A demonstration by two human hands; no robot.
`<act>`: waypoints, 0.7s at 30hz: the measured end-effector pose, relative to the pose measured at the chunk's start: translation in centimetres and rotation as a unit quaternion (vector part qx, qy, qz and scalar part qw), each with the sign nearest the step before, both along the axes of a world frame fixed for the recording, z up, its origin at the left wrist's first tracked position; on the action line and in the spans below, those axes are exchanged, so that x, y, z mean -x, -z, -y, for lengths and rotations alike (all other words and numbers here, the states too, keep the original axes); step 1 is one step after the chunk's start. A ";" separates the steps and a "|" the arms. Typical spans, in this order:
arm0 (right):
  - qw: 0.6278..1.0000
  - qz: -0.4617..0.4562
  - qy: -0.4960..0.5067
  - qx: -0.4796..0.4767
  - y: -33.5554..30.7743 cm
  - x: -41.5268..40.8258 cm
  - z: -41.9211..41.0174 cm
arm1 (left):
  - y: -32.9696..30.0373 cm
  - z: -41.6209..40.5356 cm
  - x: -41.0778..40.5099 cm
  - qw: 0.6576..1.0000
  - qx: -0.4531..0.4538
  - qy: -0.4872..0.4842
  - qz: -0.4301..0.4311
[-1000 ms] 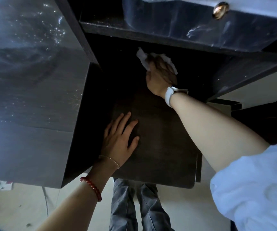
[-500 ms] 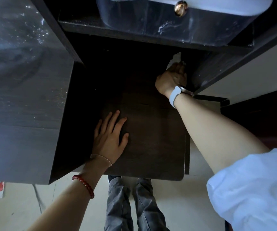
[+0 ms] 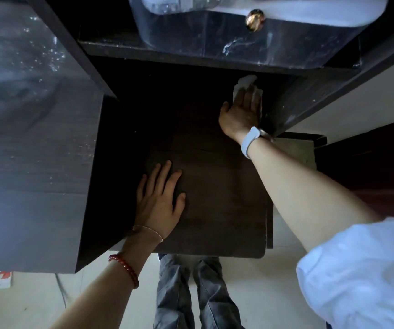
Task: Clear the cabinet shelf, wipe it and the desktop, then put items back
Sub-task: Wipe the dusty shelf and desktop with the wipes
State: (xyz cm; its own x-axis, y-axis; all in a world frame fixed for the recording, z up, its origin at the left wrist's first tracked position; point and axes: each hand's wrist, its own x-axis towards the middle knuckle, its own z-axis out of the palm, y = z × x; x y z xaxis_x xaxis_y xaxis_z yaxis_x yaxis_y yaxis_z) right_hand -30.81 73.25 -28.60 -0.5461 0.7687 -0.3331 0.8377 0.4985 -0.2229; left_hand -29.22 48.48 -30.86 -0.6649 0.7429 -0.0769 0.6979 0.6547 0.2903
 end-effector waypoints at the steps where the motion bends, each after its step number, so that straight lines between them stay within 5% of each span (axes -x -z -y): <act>1: 1.000 -0.007 -0.002 0.003 0.2 0.3 -0.2 | 0.0 0.0 0.0 1.000 0.000 -0.001 0.000; 5: 0.987 -0.045 -0.152 -0.013 1.2 1.6 2.8 | 0.0 0.2 0.2 1.000 -0.002 0.006 0.008; 8: 0.935 -0.129 -0.331 -0.007 1.3 -0.9 8.8 | 0.1 0.8 0.3 0.999 -0.027 0.010 0.015; 11: 0.908 -0.104 -0.403 0.054 0.9 -6.3 10.5 | -0.3 2.2 -0.7 0.997 -0.021 -0.065 0.031; 15: 0.953 -0.103 -0.282 -0.028 1.0 -6.7 4.6 | -0.9 3.4 -2.3 0.993 -0.005 -0.107 0.054; 18: 0.984 -0.042 -0.168 0.030 0.8 -2.5 2.6 | -0.8 4.4 -3.2 0.993 -0.003 -0.111 0.043; 21: 0.967 -0.053 -0.249 0.020 0.6 -0.5 6.6 | -0.7 5.5 -3.8 0.994 -0.018 -0.105 0.041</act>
